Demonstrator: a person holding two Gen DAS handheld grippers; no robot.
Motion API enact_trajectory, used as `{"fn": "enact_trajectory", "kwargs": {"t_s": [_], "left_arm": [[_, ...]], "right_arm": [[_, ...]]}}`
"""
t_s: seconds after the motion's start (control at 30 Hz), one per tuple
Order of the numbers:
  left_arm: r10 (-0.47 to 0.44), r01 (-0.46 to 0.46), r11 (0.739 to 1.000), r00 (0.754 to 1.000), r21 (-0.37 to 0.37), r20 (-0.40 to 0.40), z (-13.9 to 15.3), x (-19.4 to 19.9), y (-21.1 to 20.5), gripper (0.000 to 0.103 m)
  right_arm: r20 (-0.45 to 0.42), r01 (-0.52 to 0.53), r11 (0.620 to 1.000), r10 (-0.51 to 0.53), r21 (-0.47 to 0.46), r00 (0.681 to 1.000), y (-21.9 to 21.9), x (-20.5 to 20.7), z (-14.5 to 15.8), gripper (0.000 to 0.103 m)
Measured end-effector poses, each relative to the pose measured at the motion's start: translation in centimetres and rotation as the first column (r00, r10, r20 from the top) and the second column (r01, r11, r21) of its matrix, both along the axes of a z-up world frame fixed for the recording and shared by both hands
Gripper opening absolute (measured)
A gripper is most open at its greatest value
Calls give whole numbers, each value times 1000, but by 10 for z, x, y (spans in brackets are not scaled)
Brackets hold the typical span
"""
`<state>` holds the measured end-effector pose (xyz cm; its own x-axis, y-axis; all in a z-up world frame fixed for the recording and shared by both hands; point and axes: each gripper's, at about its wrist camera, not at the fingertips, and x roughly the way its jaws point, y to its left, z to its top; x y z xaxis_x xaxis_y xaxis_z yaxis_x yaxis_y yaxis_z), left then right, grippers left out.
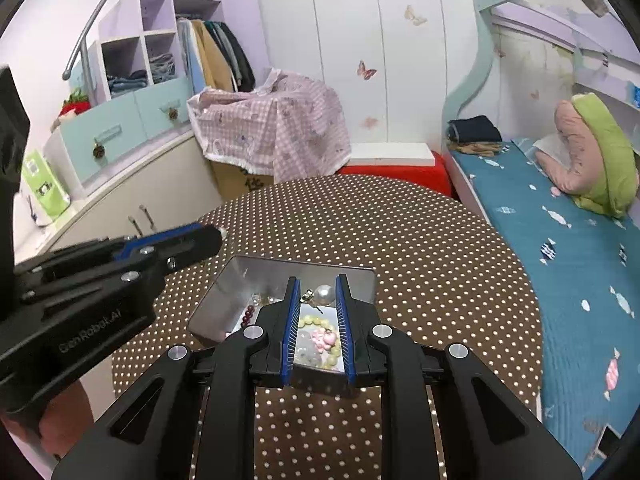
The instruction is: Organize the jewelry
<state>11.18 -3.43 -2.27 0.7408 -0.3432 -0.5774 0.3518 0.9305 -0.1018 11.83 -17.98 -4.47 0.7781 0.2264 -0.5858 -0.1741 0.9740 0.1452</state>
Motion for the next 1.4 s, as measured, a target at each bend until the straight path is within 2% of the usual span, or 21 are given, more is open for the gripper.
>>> {"fn": "enact_trajectory", "kwargs": {"t_s": [0.3, 0.43, 0.47, 0.5, 0.6, 0.7, 0.8, 1.07, 1.2, 1.4], "left_arm": [[40, -37, 998, 997, 42, -63, -23, 19, 0, 8], [80, -74, 994, 995, 85, -65, -29, 22, -1, 9], [84, -78, 993, 994, 92, -66, -30, 23, -1, 9], [90, -84, 992, 994, 98, -65, -30, 22, -1, 14], [133, -127, 986, 989, 105, -61, -32, 23, 3, 39], [151, -144, 985, 986, 93, -71, -34, 24, 9, 46], [170, -162, 980, 983, 112, -66, -35, 23, 10, 53], [202, -193, 971, 978, 140, -53, -30, 9, 7, 55], [227, -220, 966, 973, 137, -36, -23, -6, 9, 63], [231, -228, 964, 973, 137, -9, -9, -28, 9, 63]], "right_arm": [[-47, -10, 1000, 10, -8, 999, 8, 17, -10, 20], [-56, -2, 1000, 2, 1, 998, 7, 19, -13, 21], [-61, 7, 1000, -7, 1, 998, 6, 20, -13, 28], [-62, 28, 1000, -28, -4, 998, 5, 20, -14, 41], [-39, 83, 996, -85, -39, 996, 0, 21, -13, 49], [-47, 97, 995, -98, -16, 994, -6, 21, -14, 58], [-46, 109, 994, -111, -28, 993, -8, 19, -14, 60], [-27, 141, 989, -142, -36, 989, -11, 0, -10, 68], [-7, 171, 984, -172, -45, 985, -16, -16, -5, 74], [36, 206, 977, -204, -48, 978, -20, -42, 8, 78]]}}
